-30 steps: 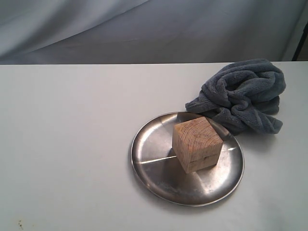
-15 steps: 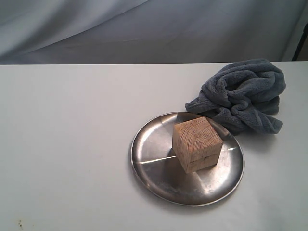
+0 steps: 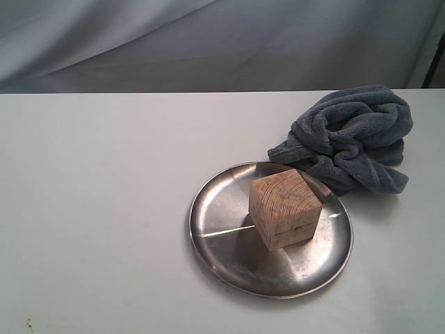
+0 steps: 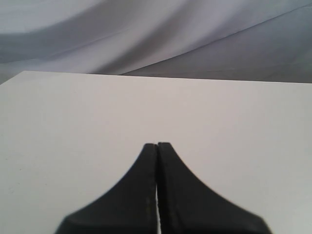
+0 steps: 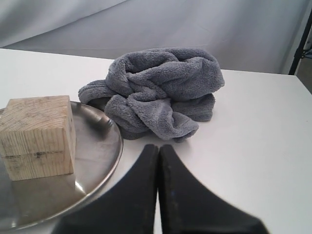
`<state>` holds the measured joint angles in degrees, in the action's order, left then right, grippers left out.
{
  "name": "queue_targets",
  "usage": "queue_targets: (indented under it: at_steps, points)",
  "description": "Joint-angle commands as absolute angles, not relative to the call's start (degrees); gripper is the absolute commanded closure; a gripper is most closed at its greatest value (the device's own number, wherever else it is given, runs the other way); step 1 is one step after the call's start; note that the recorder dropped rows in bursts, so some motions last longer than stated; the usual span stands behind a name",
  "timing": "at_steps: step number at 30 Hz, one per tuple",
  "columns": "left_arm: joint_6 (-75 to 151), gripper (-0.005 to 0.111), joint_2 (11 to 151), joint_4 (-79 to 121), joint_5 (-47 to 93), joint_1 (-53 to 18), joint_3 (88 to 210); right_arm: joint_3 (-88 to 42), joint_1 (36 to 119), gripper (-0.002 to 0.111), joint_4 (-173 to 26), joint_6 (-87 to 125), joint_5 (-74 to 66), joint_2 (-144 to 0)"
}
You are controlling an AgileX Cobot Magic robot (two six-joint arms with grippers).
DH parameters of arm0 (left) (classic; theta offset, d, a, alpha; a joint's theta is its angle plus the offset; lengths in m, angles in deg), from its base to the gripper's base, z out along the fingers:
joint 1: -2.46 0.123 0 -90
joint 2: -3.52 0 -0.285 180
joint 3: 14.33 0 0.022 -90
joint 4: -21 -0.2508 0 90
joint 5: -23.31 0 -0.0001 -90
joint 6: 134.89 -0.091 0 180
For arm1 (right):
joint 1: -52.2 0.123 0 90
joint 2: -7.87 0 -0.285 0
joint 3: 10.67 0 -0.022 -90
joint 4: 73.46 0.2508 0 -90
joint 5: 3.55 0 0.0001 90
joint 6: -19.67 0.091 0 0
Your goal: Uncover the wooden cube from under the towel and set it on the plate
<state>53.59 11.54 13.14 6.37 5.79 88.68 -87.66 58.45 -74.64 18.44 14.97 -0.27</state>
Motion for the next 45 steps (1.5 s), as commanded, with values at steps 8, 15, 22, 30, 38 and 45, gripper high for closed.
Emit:
queue_targets:
  at_steps: [8, 15, 22, 30, 38, 45]
  points:
    - [53.9, 0.107, 11.3, 13.1, 6.8, 5.9, 88.5, -87.9, 58.6, 0.108, -73.9, 22.0, 14.8, 0.1]
    - [53.9, 0.107, 11.3, 13.1, 6.8, 5.9, 88.5, -87.9, 58.6, 0.108, -73.9, 23.9, 15.2, 0.1]
    - [53.9, 0.107, 11.3, 13.1, 6.8, 5.9, 88.5, -87.9, 58.6, 0.108, -74.3, 23.8, 15.7, 0.1]
    - [53.9, 0.107, 11.3, 13.1, 6.8, 5.9, 88.5, -87.9, 58.6, 0.108, -74.3, 23.8, 15.7, 0.1]
    - [53.9, 0.107, 11.3, 13.1, 6.8, 5.9, 88.5, -87.9, 58.6, 0.108, -74.3, 23.9, 15.6, 0.1]
    - [53.9, 0.107, 11.3, 13.1, 6.8, 5.9, 88.5, -87.9, 58.6, 0.108, -74.3, 23.9, 15.6, 0.1]
